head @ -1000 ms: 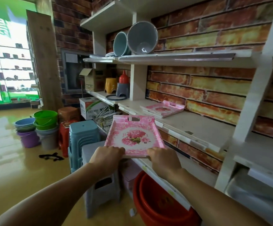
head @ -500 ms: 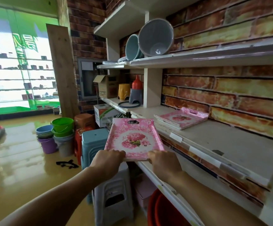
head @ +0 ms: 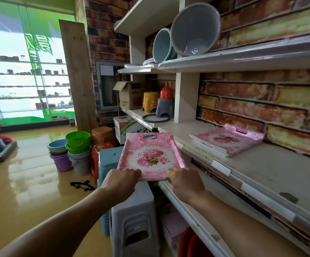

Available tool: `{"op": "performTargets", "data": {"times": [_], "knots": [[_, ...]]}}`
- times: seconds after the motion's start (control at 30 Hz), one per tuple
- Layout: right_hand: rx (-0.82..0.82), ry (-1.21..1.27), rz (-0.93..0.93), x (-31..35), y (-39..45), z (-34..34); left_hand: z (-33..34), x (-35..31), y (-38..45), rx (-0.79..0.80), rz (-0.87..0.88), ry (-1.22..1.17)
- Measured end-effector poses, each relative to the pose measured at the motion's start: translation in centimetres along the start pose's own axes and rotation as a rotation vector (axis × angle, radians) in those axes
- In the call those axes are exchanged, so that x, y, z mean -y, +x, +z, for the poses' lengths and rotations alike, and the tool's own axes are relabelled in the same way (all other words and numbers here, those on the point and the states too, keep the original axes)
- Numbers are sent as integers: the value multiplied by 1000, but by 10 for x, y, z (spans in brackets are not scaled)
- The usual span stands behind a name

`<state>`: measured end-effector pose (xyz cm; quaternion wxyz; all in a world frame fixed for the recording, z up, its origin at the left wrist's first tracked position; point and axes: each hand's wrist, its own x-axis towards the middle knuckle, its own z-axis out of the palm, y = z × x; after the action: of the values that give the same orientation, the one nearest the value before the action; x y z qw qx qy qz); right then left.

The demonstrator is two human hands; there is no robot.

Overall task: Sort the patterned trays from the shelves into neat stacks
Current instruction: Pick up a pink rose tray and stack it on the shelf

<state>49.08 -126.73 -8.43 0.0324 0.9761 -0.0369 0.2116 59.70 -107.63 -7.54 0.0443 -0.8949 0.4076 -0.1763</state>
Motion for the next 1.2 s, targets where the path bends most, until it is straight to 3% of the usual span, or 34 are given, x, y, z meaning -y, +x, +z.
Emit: {"op": "performTargets", "data": {"times": [0.53,0.73,0.9,1.2], "knots": [[-33,-126,185,2,159,56,54,125,158,-44,211,-76],[16,-209,295,-32,178,56,65,114,224,-61,314,-66],[-11,-271,329,-80,188,53,72,86,280,-150,379,-79],[-45,-298,453,-171,195,59,71,24,380,-162,509,-111]]}}
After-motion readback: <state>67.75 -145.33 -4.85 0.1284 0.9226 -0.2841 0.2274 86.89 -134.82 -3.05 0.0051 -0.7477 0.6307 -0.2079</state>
